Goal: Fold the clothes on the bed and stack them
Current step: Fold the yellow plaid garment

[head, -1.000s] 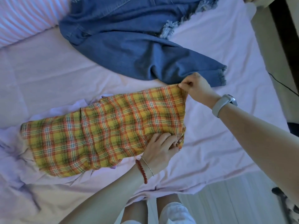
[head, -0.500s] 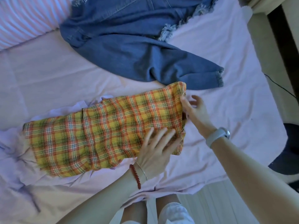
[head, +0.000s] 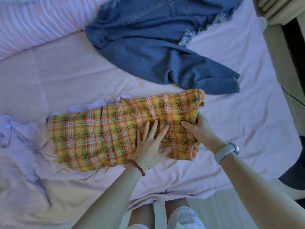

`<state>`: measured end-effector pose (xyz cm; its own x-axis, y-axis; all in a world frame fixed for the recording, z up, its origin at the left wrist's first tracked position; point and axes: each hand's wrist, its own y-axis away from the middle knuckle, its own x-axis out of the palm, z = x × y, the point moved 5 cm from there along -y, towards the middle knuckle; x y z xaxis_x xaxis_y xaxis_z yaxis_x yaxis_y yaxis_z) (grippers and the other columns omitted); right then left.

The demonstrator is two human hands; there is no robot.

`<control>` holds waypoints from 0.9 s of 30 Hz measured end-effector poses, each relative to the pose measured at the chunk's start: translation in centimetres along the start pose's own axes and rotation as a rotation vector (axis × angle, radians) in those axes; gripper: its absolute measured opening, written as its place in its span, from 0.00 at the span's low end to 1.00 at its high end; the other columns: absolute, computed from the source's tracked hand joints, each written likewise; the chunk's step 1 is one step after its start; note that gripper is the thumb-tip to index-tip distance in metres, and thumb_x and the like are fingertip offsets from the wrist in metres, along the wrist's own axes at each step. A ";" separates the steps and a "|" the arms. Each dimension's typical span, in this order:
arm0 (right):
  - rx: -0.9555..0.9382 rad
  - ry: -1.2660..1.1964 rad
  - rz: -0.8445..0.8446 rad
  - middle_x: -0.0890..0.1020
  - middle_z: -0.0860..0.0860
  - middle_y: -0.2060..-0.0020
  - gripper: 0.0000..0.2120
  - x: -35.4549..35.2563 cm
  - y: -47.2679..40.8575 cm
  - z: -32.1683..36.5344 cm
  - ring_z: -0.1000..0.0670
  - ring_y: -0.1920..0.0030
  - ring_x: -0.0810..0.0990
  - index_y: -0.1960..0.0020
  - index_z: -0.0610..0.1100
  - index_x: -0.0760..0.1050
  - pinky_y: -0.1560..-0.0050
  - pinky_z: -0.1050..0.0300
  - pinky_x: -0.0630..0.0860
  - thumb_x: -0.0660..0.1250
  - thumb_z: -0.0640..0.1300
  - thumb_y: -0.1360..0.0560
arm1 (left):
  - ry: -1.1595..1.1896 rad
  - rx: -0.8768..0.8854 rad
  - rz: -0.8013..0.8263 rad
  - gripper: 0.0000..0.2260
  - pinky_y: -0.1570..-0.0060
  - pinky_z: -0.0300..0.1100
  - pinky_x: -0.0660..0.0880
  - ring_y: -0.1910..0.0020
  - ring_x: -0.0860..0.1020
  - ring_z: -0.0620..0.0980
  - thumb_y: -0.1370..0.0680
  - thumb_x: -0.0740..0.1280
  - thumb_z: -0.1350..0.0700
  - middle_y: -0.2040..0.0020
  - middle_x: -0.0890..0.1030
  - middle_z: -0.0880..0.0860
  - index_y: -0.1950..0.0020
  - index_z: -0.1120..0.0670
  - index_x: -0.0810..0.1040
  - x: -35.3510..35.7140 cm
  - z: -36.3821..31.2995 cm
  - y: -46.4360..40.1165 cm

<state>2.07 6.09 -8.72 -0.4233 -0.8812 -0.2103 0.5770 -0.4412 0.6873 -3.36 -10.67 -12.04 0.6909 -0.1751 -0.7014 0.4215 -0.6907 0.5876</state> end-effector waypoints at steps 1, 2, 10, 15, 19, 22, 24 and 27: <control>-0.032 0.054 0.000 0.77 0.50 0.48 0.16 0.3 0.7 1.0 0.48 0.45 0.76 0.39 0.42 0.68 0.48 0.57 0.72 0.66 0.39 0.25 | 0.153 -0.007 -0.106 0.28 0.27 0.55 0.44 0.24 0.40 0.51 0.24 0.59 0.41 0.23 0.44 0.48 0.25 0.42 0.55 -1.6 0.4 0.9; -0.067 0.099 0.000 0.77 0.51 0.48 0.16 0.8 1.3 2.1 0.48 0.45 0.76 0.38 0.42 0.68 0.47 0.56 0.73 0.66 0.40 0.25 | 0.369 -0.047 -0.210 0.23 0.27 0.49 0.50 0.24 0.48 0.50 0.23 0.62 0.45 0.23 0.52 0.49 0.28 0.44 0.64 -3.2 1.1 2.0; -0.280 0.191 0.189 0.80 0.51 0.48 0.16 14.0 7.1 11.4 0.53 0.48 0.78 0.40 0.43 0.71 0.45 0.60 0.72 0.68 0.42 0.27 | 1.666 -0.431 -0.279 0.25 0.52 0.46 0.79 0.46 0.79 0.51 0.29 0.65 0.37 0.48 0.81 0.51 0.40 0.52 0.73 -9.7 11.6 12.0; -0.218 0.200 0.259 0.78 0.47 0.52 0.07 25.0 6.5 10.7 0.47 0.55 0.78 0.48 0.44 0.74 0.57 0.62 0.74 0.62 0.36 0.24 | 1.897 -0.553 -0.340 0.26 0.55 0.50 0.73 0.49 0.76 0.56 0.21 0.47 0.40 0.48 0.80 0.54 0.33 0.54 0.70 -10.3 16.9 14.7; -0.177 0.057 0.299 0.78 0.53 0.53 0.14 27.6 6.3 9.7 0.49 0.55 0.82 0.50 0.48 0.73 0.51 0.46 0.80 0.55 0.32 0.22 | 1.764 -0.537 -0.367 0.25 0.57 0.46 0.78 0.47 0.78 0.49 0.26 0.58 0.39 0.41 0.78 0.53 0.35 0.52 0.72 -9.6 18.1 14.6; -0.386 0.085 0.000 0.79 0.54 0.60 0.15 24.1 7.2 10.2 0.59 0.65 0.77 0.49 0.45 0.76 0.61 0.65 0.75 0.55 0.31 0.24 | 1.382 -0.529 -0.437 0.33 0.39 0.50 0.72 0.39 0.74 0.49 0.34 0.69 0.34 0.37 0.75 0.50 0.35 0.48 0.70 -9.9 17.8 13.7; -0.435 0.151 -0.170 0.78 0.56 0.60 0.14 21.8 7.4 9.6 0.60 0.62 0.76 0.50 0.46 0.76 0.59 0.69 0.70 0.55 0.34 0.26 | 1.086 -0.606 -0.430 0.44 0.34 0.52 0.66 0.33 0.68 0.53 0.36 0.68 0.31 0.30 0.68 0.53 0.27 0.50 0.61 -9.6 16.4 13.1; -0.436 0.326 -0.242 0.78 0.50 0.51 0.18 20.4 6.0 8.0 0.47 0.47 0.75 0.44 0.42 0.77 0.46 0.58 0.70 0.53 0.38 0.28 | 0.771 -0.708 -0.576 0.47 0.34 0.50 0.62 0.27 0.56 0.55 0.30 0.71 0.43 0.24 0.52 0.57 0.23 0.53 0.44 -9.8 13.8 13.5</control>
<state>-8.66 -13.15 -3.33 -0.3826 -0.7229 -0.5753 0.7535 -0.6045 0.2585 -12.55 -27.95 -2.75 0.3628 0.6682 -0.6495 0.8477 0.0527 0.5278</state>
